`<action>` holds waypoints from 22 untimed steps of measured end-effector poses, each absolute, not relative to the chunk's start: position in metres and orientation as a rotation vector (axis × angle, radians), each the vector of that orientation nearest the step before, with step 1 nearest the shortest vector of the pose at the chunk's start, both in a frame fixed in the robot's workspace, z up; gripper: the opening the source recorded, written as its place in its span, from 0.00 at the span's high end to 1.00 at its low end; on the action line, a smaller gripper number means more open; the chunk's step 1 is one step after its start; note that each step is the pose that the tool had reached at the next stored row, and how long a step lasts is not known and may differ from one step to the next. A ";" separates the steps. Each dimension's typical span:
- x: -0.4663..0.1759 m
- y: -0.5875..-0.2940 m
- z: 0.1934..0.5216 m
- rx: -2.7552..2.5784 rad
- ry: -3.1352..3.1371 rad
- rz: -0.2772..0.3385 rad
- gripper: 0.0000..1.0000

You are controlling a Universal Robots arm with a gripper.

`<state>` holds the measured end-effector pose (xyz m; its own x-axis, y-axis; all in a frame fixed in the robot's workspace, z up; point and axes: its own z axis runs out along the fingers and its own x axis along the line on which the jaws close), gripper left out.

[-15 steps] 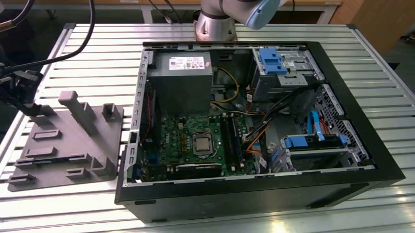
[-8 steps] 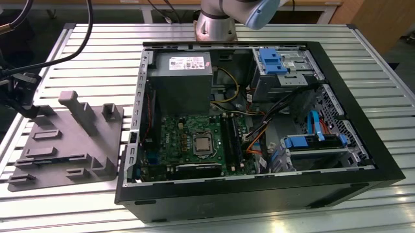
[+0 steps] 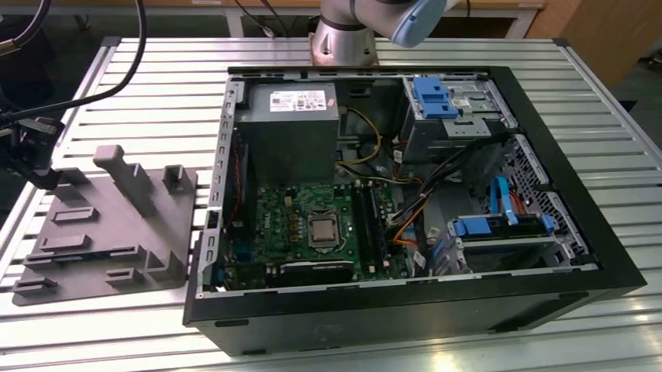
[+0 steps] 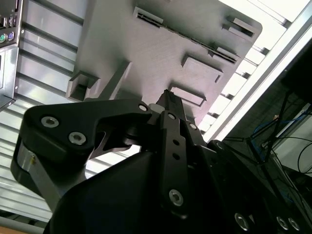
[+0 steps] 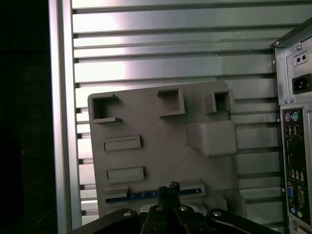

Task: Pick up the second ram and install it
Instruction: 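Pick up the second ram and move it above second insertion slot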

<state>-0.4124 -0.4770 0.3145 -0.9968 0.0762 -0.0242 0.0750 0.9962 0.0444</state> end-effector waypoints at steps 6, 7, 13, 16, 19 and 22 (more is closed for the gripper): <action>-0.412 -0.477 0.314 0.117 3.113 0.068 0.89; -0.412 -0.477 0.314 0.115 3.113 0.068 0.89; -0.413 -0.477 0.314 0.085 3.114 0.068 0.89; -0.413 -0.477 0.314 0.065 3.115 0.068 0.89; -0.413 -0.477 0.314 0.047 3.116 0.068 0.89; -0.413 -0.477 0.314 0.030 3.116 0.069 0.89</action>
